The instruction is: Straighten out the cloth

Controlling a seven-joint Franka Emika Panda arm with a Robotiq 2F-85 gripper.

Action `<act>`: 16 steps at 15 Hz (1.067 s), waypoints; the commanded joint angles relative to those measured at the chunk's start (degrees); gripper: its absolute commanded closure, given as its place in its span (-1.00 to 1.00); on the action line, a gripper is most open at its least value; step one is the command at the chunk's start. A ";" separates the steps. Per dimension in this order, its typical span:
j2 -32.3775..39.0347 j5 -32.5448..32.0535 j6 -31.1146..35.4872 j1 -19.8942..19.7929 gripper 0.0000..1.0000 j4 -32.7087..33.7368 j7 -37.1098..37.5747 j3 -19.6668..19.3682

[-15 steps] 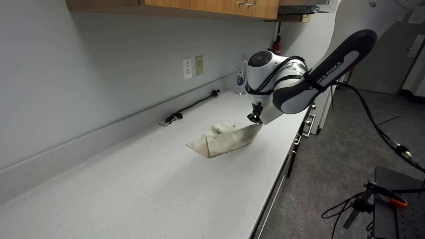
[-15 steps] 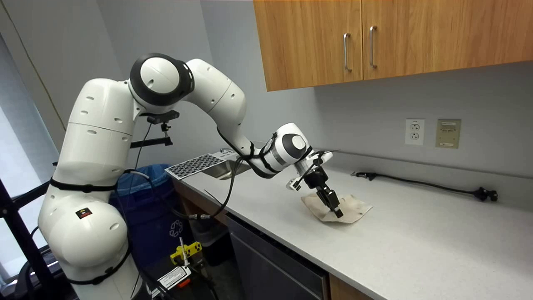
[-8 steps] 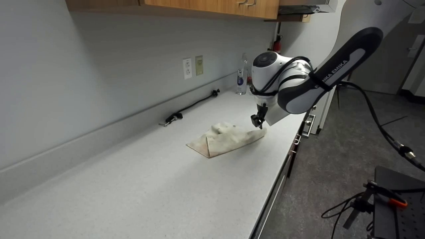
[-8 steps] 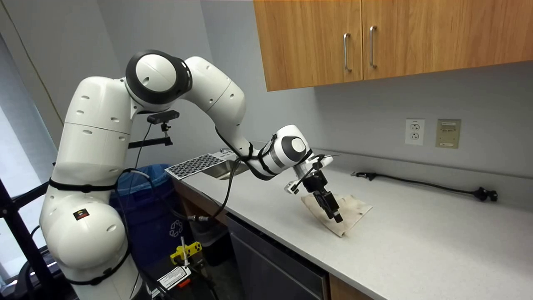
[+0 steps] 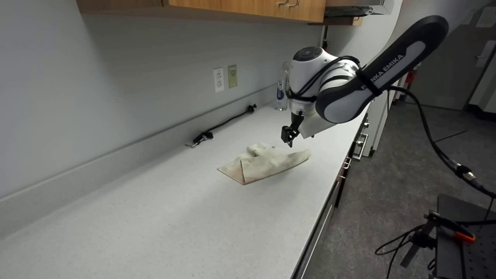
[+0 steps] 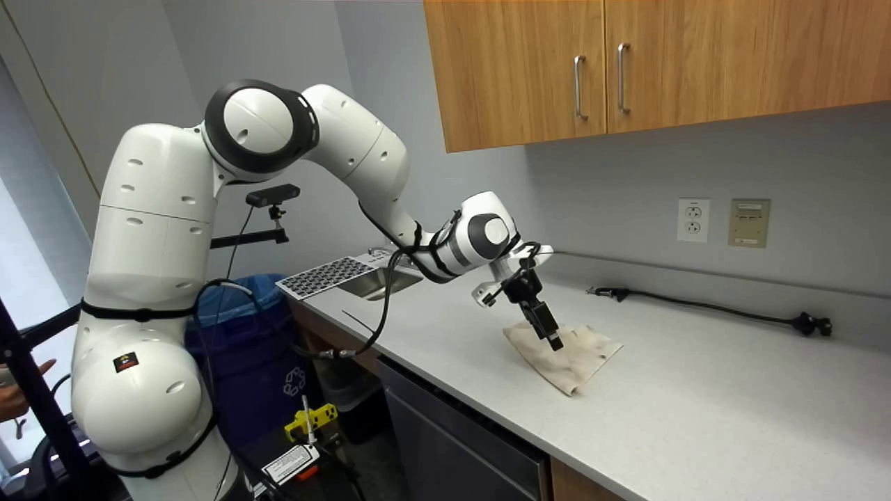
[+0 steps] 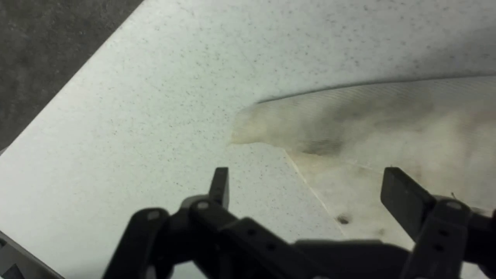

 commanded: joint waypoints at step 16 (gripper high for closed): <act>17.11 26.95 0.14 -8.11 -1.00 22.58 -44.17 16.04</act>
